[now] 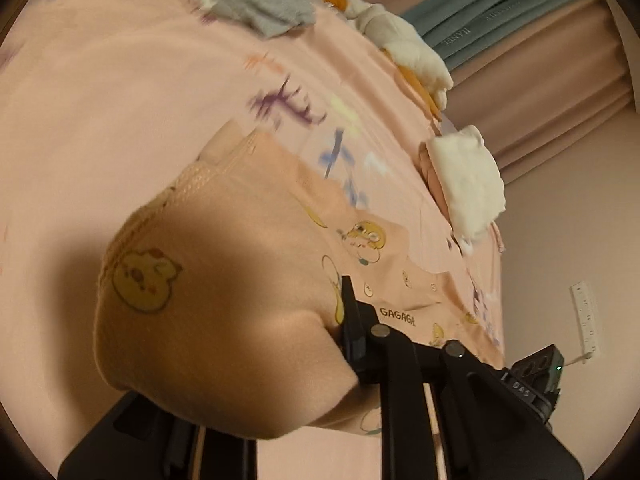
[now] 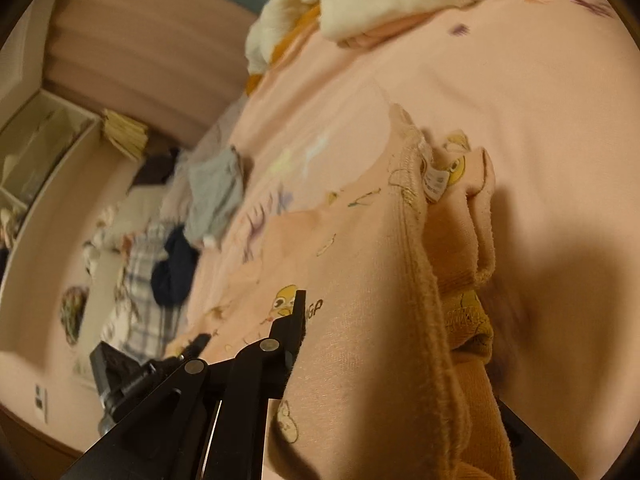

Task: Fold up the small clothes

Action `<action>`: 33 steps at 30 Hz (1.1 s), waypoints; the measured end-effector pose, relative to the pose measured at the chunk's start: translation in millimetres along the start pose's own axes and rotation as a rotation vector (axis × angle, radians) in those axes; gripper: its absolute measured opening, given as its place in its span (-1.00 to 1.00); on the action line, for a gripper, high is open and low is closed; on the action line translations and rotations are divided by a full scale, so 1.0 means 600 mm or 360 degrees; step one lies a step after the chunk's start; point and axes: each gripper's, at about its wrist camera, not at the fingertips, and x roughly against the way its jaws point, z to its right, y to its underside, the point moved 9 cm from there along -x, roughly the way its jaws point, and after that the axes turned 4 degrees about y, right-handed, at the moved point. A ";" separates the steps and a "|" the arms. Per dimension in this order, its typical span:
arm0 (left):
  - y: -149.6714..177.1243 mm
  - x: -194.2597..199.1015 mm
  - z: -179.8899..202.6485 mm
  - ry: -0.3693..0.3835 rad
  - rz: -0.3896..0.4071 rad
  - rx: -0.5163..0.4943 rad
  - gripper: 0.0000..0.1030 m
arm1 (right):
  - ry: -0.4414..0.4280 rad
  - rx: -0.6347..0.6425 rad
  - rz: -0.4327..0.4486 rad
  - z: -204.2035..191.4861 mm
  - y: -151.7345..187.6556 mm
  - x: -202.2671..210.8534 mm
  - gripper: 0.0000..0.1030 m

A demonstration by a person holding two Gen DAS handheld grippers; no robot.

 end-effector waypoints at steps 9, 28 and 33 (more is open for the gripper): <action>0.080 0.032 -0.042 0.0013 0.0059 -0.0087 -0.55 | 0.0355 0.0066 0.0121 0.072 0.081 0.035 -0.77; 0.035 0.133 -0.149 -0.0084 0.0234 0.0082 -0.59 | 0.0486 -0.0062 0.0298 0.136 0.095 0.116 -0.77; 0.032 0.144 -0.165 -0.0122 0.0291 0.0061 -0.68 | 0.0486 -0.0115 0.0331 0.148 0.098 0.124 -0.77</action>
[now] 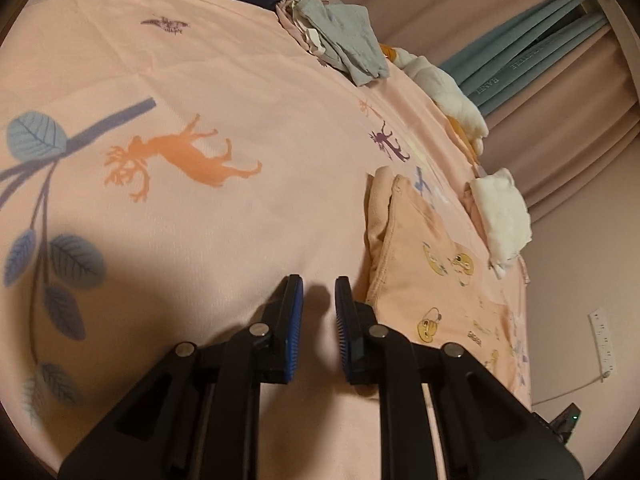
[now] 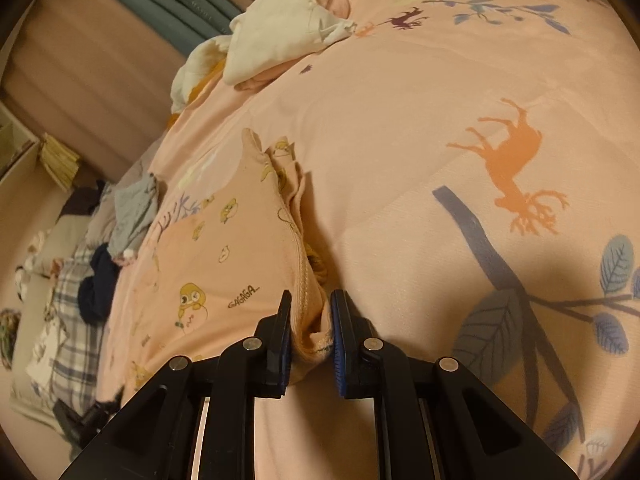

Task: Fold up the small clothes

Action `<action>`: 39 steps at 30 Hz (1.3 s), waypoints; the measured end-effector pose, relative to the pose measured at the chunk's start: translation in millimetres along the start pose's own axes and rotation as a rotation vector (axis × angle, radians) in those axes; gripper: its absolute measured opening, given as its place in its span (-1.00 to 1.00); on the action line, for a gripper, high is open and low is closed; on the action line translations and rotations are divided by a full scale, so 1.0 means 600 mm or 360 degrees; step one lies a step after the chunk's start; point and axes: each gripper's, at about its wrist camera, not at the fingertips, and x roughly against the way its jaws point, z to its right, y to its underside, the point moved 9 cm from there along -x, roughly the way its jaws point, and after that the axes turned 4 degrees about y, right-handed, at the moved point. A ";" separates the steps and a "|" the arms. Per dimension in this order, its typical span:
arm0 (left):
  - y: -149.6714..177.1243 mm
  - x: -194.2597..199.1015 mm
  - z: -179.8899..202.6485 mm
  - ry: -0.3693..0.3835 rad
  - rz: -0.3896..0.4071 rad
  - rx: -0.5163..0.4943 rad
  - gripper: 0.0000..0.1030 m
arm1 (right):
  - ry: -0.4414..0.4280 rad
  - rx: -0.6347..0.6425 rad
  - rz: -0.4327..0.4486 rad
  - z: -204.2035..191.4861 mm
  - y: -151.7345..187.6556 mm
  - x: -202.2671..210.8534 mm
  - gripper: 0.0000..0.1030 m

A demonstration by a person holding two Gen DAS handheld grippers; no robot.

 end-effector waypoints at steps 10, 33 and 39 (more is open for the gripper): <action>0.009 0.003 0.011 -0.0024 0.0011 -0.0119 -0.41 | -0.0041 -0.0018 0.0024 -0.001 -0.001 -0.011 -0.65; 0.114 0.010 0.113 0.0252 -0.0248 -0.0133 0.31 | -0.0027 -0.0022 0.0049 -0.005 -0.002 -0.011 -0.62; 0.134 -0.010 0.140 0.0250 -0.0237 -0.0217 0.38 | -0.0019 0.0002 0.0060 -0.005 -0.005 -0.011 -0.62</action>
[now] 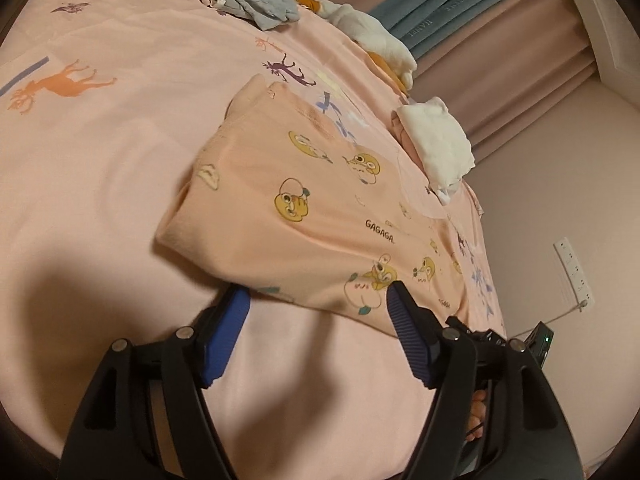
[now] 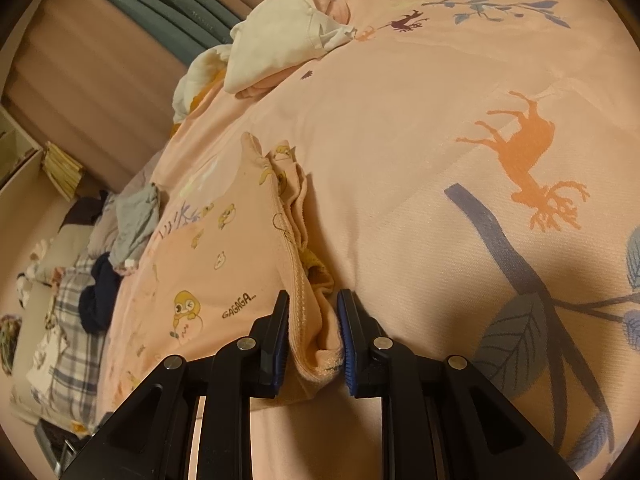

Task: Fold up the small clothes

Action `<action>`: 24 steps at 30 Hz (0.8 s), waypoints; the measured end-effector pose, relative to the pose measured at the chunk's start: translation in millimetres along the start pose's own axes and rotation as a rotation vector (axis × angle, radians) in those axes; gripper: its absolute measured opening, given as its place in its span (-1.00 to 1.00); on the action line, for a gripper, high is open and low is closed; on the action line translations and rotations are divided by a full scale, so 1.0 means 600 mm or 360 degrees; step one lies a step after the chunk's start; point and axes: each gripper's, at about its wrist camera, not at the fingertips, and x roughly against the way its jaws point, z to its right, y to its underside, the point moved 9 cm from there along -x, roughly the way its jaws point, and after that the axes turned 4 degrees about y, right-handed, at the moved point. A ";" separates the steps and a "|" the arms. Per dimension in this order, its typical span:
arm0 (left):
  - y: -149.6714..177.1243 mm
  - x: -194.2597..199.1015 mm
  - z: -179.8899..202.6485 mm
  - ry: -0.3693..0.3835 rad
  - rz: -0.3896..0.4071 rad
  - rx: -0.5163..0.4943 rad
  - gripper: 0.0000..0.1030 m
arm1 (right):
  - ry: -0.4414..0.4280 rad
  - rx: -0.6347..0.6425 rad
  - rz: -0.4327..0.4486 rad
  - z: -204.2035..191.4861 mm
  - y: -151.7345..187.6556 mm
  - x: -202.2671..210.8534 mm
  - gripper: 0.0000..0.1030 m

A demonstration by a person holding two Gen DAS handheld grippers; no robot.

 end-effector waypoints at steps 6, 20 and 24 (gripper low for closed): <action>-0.005 -0.017 0.002 -0.0071 0.0047 -0.0043 0.38 | -0.0030 -0.0001 -0.0015 0.002 -0.003 -0.001 -0.62; -0.053 -0.042 -0.013 0.0137 0.0076 0.0211 0.36 | -0.0007 0.0078 0.0101 -0.012 -0.034 0.101 -0.30; -0.055 -0.047 -0.011 0.0106 0.0094 0.0180 0.37 | -0.0006 0.0129 0.0099 -0.026 -0.032 0.098 -0.20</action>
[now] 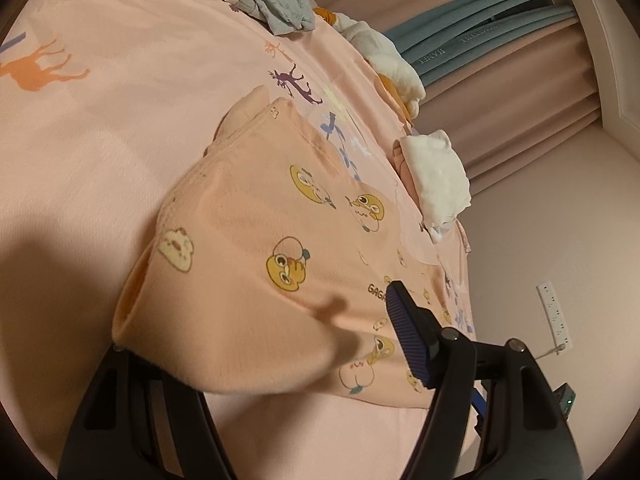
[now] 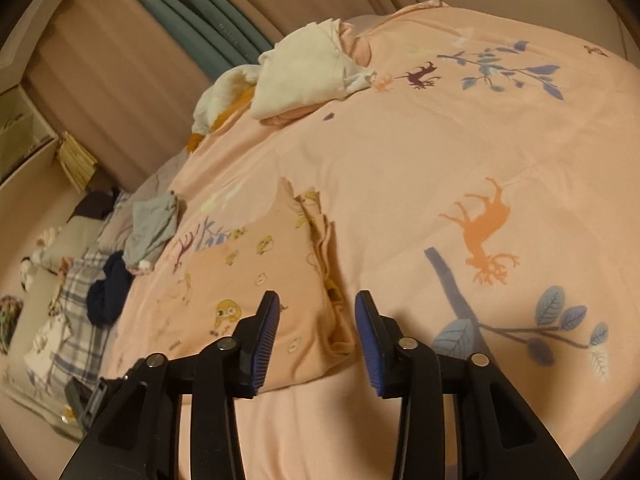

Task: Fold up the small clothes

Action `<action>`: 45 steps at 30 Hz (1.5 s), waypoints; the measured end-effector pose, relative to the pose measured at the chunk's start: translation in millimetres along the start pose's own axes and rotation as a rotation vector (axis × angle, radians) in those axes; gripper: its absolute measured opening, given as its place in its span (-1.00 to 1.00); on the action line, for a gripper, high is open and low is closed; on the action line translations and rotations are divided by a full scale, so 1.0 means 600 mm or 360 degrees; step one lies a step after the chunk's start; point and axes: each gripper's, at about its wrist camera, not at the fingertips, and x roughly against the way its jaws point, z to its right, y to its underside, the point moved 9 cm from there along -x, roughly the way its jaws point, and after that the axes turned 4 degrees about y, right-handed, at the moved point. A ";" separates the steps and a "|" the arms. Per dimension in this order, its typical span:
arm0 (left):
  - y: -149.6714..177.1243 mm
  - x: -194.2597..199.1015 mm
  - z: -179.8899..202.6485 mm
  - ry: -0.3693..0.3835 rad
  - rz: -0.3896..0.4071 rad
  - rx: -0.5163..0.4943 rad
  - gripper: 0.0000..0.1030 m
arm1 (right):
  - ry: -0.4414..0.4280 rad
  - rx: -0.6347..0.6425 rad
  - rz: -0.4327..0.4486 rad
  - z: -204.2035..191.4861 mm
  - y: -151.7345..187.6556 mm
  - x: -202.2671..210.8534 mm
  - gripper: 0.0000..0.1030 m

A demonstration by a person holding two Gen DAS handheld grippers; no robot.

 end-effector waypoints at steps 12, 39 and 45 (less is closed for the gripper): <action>-0.029 0.001 -0.021 0.0163 -0.0004 0.0234 0.26 | -0.0135 0.0281 0.0038 -0.134 -0.056 -0.007 0.00; -0.049 -0.023 -0.030 0.0044 0.0166 0.0127 -0.09 | -0.0366 0.0691 -0.0272 -0.280 0.069 -0.200 -0.46; -0.060 -0.029 -0.063 0.0060 0.0159 0.0328 -0.58 | -0.0236 0.0826 -0.0330 -0.286 0.094 -0.223 -0.53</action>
